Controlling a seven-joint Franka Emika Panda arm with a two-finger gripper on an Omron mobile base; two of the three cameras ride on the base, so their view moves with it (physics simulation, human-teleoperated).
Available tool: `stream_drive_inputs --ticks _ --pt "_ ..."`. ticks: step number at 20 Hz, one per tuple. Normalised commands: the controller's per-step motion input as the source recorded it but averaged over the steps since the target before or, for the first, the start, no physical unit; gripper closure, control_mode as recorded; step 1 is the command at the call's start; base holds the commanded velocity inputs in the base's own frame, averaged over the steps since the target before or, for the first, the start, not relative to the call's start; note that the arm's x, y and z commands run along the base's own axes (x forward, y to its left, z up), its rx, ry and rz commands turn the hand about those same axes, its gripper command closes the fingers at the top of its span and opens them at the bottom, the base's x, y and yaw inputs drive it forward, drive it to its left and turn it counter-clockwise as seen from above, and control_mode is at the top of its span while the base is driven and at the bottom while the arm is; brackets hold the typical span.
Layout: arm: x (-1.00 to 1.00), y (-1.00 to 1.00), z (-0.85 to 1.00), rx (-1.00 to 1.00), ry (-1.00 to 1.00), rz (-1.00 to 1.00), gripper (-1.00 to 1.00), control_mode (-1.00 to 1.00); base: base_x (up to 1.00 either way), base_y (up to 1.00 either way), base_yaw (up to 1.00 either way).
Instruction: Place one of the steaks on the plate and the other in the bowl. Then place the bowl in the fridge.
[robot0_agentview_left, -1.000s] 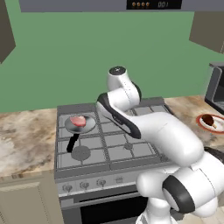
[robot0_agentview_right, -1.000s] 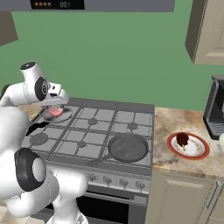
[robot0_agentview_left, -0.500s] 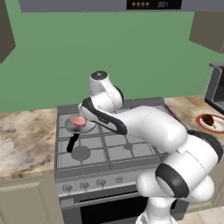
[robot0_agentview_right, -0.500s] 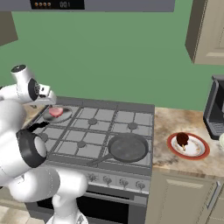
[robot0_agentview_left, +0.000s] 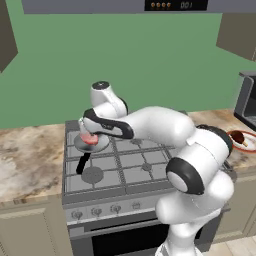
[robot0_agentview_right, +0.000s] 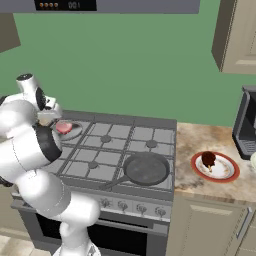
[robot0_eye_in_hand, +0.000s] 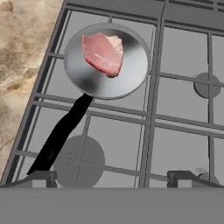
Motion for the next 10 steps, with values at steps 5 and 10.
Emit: stream_drive_inputs --ticks 5,10 --pt "0.25 0.23 -0.18 0.00 0.00 0.00 -1.00 -1.00 0.00 0.00 0.00" --pt "0.27 0.01 -0.40 0.01 -0.03 0.00 -1.00 -1.00 0.00 0.00 0.00"
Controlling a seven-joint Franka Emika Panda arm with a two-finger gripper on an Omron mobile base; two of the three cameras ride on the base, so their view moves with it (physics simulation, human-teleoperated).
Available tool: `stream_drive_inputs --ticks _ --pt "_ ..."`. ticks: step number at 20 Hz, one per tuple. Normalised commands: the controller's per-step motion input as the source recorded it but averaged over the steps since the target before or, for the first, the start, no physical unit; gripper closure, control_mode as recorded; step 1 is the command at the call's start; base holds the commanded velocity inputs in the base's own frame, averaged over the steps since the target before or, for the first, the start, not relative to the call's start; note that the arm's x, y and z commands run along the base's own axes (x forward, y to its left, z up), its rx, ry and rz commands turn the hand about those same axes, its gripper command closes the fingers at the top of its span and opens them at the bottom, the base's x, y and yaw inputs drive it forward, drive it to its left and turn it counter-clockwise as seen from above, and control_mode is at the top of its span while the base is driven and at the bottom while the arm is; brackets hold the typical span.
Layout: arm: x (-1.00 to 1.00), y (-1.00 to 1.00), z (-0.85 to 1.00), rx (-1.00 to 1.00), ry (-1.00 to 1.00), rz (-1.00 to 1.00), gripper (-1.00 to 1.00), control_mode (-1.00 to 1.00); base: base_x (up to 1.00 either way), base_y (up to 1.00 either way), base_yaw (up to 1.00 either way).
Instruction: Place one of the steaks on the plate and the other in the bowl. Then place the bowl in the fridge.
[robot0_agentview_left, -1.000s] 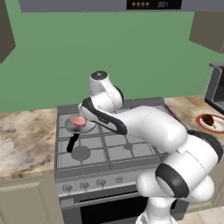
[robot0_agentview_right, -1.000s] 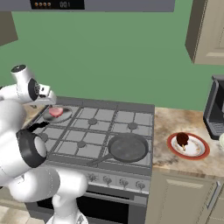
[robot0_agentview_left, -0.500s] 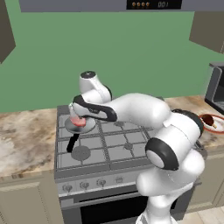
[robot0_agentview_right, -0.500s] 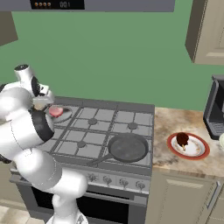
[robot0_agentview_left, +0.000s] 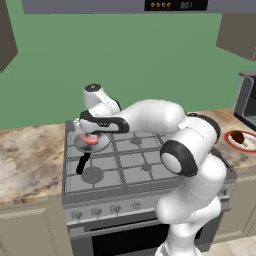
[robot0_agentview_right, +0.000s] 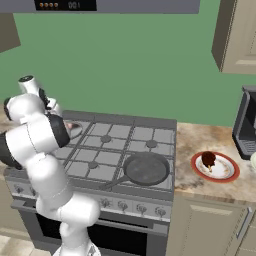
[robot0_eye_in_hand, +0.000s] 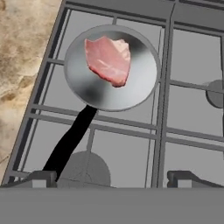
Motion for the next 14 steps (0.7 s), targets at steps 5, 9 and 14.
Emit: stream_drive_inputs --ticks 5,9,14 --pt "0.34 0.01 -0.43 0.07 0.00 0.00 -1.00 -1.00 0.00 0.00 0.00" --pt "0.25 0.08 -0.21 0.03 -0.01 0.00 -1.00 -1.00 0.00 0.00 0.00" --pt "0.29 0.24 -0.15 0.00 -0.03 0.00 -1.00 -1.00 0.00 0.00 0.00"
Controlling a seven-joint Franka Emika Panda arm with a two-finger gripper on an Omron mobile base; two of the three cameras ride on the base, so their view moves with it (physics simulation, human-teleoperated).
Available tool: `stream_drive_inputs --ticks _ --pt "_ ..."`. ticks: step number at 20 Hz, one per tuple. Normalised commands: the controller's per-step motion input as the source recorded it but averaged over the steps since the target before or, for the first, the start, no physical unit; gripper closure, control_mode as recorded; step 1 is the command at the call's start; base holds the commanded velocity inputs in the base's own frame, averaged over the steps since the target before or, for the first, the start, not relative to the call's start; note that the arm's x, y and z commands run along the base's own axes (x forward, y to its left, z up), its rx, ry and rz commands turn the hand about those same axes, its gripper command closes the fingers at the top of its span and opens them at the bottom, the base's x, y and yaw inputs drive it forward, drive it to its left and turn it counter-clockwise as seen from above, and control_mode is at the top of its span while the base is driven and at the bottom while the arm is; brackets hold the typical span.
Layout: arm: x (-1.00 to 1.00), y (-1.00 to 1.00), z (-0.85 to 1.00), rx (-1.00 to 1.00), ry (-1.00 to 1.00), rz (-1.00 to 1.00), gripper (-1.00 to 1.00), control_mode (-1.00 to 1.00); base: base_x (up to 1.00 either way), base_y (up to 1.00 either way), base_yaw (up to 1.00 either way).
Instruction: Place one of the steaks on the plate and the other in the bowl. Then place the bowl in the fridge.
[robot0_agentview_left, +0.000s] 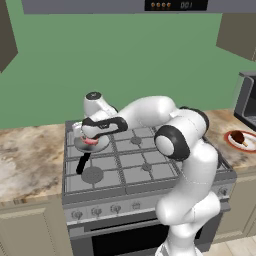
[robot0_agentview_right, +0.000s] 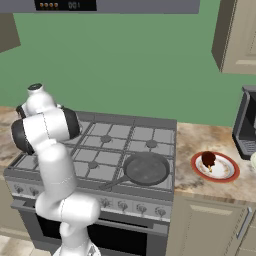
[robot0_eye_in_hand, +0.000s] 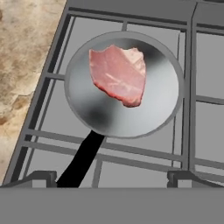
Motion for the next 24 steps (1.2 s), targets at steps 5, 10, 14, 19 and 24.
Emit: stream_drive_inputs --ticks 5,10,14,19,24 --pt "0.32 0.28 -0.08 -0.03 0.00 0.00 -1.00 -1.00 0.00 0.00 0.00" --pt "0.49 0.05 -0.16 -0.01 0.00 0.00 -1.00 -1.00 0.00 0.00 0.00" --pt "0.40 0.12 -0.24 -0.03 0.03 0.00 -1.00 -1.00 0.00 0.00 0.00" --pt "0.23 0.28 -0.13 -0.07 0.02 0.00 -1.00 -1.00 0.00 0.00 0.00" --pt "0.36 0.24 -0.27 -0.09 0.04 0.00 -1.00 -1.00 0.00 0.00 0.00"
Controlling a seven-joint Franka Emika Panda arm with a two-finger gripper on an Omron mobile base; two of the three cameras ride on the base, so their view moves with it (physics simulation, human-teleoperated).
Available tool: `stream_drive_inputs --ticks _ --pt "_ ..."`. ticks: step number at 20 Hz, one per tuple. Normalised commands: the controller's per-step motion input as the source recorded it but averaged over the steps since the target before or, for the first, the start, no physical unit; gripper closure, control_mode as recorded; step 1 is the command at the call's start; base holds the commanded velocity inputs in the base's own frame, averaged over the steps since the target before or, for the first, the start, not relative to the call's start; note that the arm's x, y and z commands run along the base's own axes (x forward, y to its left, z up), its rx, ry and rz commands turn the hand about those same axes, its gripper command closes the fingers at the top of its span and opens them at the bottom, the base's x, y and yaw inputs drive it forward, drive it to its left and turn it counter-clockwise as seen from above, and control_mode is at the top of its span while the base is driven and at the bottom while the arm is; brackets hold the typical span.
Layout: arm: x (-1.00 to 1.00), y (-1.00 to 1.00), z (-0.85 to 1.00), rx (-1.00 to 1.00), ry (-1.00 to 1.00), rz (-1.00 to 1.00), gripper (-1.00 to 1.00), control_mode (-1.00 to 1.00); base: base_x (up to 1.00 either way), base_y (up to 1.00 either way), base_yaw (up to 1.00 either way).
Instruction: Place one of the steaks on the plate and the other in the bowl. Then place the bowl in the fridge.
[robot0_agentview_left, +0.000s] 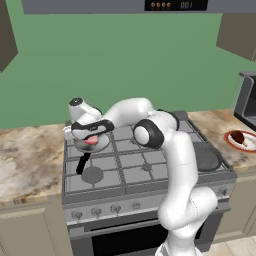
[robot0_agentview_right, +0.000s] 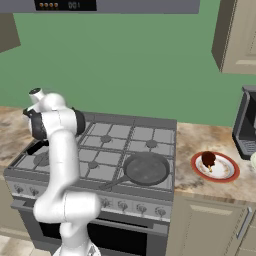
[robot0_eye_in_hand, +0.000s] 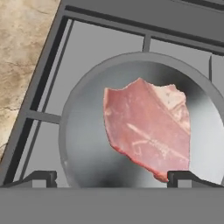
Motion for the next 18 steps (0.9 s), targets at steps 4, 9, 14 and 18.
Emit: stream_drive_inputs --ticks 4,9,14,18 --pt "0.35 0.01 -0.18 -0.05 0.04 0.00 -1.00 -1.00 0.00 0.00 0.00" --pt "0.37 -0.02 -0.16 0.00 0.00 0.00 -1.00 -1.00 0.00 0.00 0.00" --pt "0.19 -0.05 -0.29 0.00 0.01 0.00 -1.00 -1.00 0.00 0.00 0.00" --pt "0.01 -0.18 -0.32 -0.01 0.03 0.00 -1.00 -1.00 0.00 0.00 0.00"
